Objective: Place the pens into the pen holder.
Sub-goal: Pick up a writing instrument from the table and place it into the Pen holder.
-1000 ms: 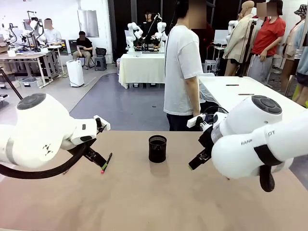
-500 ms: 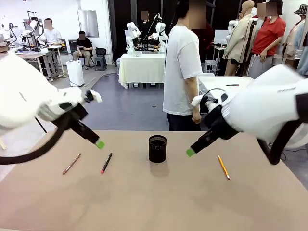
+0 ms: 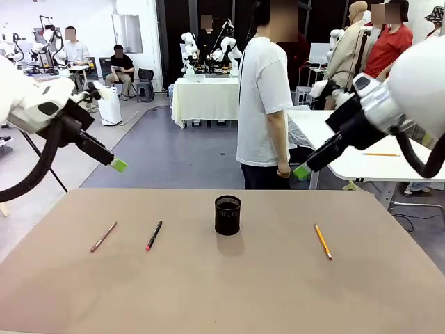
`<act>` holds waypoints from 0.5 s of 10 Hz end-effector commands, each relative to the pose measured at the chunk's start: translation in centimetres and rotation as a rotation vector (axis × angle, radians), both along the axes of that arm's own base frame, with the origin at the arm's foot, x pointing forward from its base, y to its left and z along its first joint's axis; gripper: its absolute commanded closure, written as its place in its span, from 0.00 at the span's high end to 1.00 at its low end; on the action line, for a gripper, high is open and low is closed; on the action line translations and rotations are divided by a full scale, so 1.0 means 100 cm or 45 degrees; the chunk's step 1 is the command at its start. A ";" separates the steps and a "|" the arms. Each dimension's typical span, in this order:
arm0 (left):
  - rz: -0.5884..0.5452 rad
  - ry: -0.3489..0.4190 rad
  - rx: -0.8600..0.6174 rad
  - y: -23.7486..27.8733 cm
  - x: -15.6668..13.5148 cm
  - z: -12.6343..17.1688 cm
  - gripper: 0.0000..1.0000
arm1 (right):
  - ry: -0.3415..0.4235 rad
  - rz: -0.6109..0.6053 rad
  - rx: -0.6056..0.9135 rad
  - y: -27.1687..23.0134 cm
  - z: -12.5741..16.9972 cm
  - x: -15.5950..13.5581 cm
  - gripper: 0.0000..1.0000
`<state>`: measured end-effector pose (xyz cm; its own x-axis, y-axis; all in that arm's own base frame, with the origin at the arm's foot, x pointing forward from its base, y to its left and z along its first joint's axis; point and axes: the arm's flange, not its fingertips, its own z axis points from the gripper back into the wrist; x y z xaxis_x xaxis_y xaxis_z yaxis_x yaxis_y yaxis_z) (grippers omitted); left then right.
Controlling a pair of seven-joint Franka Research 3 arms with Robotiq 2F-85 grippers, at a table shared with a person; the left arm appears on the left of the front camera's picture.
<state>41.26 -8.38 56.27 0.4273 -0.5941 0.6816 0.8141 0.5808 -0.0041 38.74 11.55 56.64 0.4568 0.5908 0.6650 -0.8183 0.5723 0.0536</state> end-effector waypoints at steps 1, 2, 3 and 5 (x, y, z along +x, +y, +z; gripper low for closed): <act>-0.031 -0.039 -0.006 0.011 0.009 0.007 1.00 | 0.016 0.080 0.050 -0.018 0.017 0.014 1.00; -0.047 -0.056 -0.013 0.021 0.013 0.015 1.00 | 0.002 0.091 0.051 -0.029 0.027 0.016 1.00; -0.042 -0.070 -0.039 0.031 0.010 0.024 1.00 | 0.005 0.099 0.084 -0.044 0.039 0.022 1.00; 0.019 -0.081 -0.031 0.053 0.012 0.041 1.00 | 0.022 0.067 0.130 -0.070 0.052 0.027 1.00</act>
